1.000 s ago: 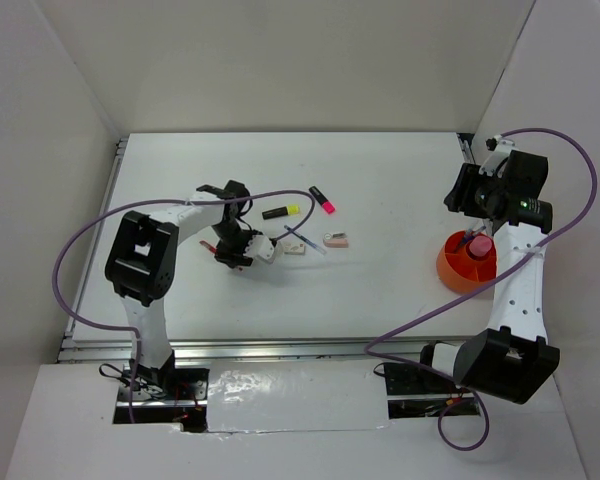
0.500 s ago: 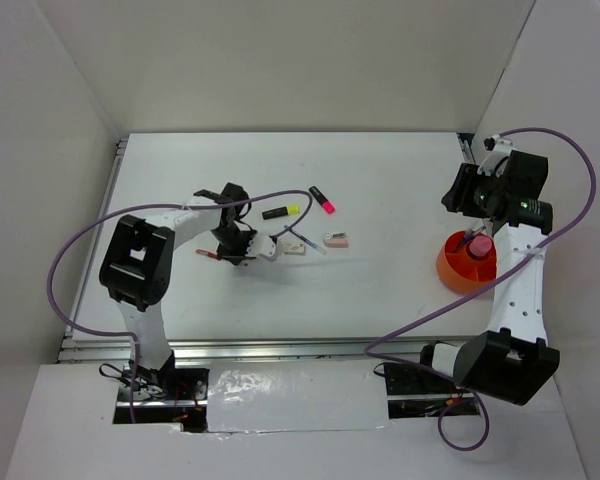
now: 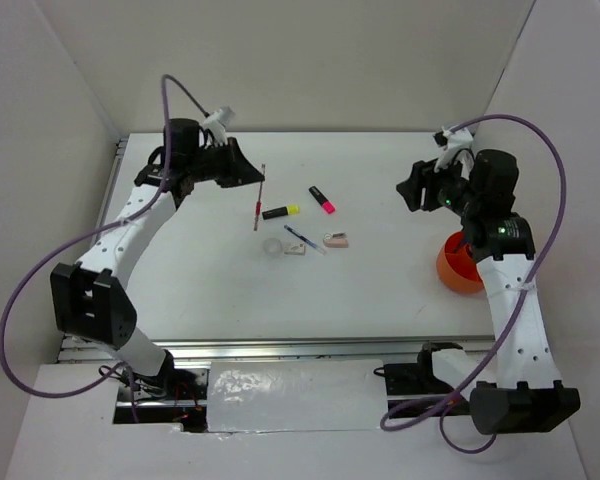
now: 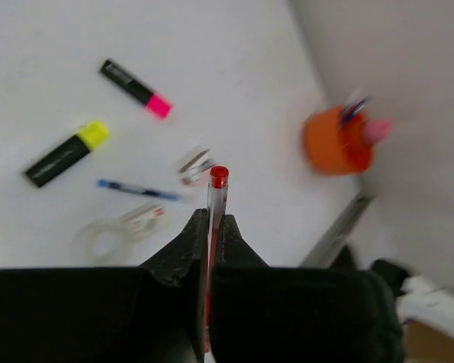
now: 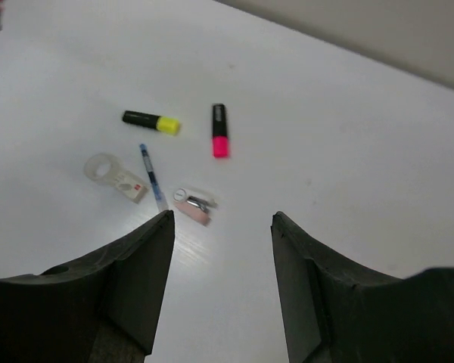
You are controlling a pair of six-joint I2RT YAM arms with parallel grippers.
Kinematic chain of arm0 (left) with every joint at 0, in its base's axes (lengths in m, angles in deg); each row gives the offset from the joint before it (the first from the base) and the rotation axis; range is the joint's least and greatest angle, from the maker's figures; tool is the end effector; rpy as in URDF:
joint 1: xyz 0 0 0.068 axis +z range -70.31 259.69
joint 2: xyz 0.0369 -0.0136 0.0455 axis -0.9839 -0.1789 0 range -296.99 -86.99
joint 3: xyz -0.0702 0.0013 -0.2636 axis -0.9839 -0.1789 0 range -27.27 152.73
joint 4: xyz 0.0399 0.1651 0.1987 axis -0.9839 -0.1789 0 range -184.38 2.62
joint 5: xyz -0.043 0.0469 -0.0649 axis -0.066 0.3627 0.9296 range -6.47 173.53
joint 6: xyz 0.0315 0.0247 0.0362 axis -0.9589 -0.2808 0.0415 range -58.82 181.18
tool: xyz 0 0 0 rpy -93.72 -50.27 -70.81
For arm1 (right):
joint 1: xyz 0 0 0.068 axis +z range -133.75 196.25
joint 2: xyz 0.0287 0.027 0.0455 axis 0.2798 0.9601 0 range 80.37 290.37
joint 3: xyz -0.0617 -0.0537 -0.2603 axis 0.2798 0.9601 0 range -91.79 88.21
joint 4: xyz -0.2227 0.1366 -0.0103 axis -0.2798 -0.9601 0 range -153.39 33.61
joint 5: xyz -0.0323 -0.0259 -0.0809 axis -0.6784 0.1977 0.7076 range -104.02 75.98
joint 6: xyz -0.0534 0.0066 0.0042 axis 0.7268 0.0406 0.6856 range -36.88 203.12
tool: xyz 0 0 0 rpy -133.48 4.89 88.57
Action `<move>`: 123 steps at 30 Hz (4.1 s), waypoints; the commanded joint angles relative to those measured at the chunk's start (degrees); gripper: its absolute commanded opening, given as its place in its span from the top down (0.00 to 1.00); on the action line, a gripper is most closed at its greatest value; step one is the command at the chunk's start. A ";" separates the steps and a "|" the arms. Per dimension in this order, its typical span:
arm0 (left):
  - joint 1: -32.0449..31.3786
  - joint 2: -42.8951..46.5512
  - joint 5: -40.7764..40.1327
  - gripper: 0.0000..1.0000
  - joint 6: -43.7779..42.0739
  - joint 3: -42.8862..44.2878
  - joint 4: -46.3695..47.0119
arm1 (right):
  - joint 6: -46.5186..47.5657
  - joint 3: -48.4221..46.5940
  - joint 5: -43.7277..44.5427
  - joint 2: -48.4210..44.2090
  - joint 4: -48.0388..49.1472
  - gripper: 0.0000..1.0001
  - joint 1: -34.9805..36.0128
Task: Sort the stationery into containers
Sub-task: Pick up the pen from the center of the board, then place the pen in the storage box.
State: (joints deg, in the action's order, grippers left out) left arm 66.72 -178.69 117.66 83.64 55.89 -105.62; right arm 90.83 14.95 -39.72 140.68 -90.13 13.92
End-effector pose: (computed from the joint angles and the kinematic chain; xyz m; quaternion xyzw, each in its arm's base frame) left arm 0.3573 -0.1029 0.3536 0.0859 0.8241 -0.3906 0.4012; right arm 0.2142 0.0069 0.4185 -0.1638 0.7957 0.1339 0.5675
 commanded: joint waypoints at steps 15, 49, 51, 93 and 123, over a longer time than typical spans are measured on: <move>1.55 2.49 7.27 1.00 65.78 -11.79 13.60 | 44.30 31.23 25.52 -7.76 55.84 0.36 54.43; -3.46 6.18 6.65 1.00 66.75 -16.09 13.32 | 48.11 33.35 24.38 1.30 63.71 0.62 58.84; -3.46 6.10 6.91 1.00 66.84 -16.01 13.67 | 48.02 33.18 24.20 1.47 63.18 0.67 58.84; -3.72 -1.82 -15.84 0.01 1.93 9.22 -7.09 | 14.63 11.83 23.69 -8.63 6.61 1.00 21.34; -11.64 -6.91 -7.41 0.01 -16.92 6.49 -0.04 | 14.53 1.81 0.39 7.71 -11.16 1.00 -25.35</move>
State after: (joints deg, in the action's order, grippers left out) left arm 55.11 -184.98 108.57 68.71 61.35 -106.89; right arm 106.22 19.92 -38.10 146.69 -98.65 -9.71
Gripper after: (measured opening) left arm 0.992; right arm 0.227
